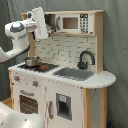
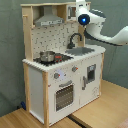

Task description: Play with the kitchen

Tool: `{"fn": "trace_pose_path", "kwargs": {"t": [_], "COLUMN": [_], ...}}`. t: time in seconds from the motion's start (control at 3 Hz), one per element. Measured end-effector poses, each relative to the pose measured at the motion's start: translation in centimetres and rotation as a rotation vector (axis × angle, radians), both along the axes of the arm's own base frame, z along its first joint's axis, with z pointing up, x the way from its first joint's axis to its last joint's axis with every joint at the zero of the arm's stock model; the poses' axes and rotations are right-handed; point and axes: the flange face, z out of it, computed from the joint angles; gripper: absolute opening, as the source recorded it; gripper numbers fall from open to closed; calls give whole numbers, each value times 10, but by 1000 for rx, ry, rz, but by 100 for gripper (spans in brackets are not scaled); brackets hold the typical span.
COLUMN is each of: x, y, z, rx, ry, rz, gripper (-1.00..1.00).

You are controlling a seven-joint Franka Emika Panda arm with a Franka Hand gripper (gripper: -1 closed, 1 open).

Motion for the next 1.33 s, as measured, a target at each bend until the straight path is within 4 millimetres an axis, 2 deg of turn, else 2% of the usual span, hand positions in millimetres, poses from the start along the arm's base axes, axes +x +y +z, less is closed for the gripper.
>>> {"fn": "trace_pose_path", "kwargs": {"t": [0.67,1.0,1.33], "x": [-73,-89,-89], "y": [123,170,187], "z": [-40,-77,-95], "rx": [-80,-145,-121], "ry": [37,120,213], "rz": [232,316,380], "gripper": [100,100,100]}}
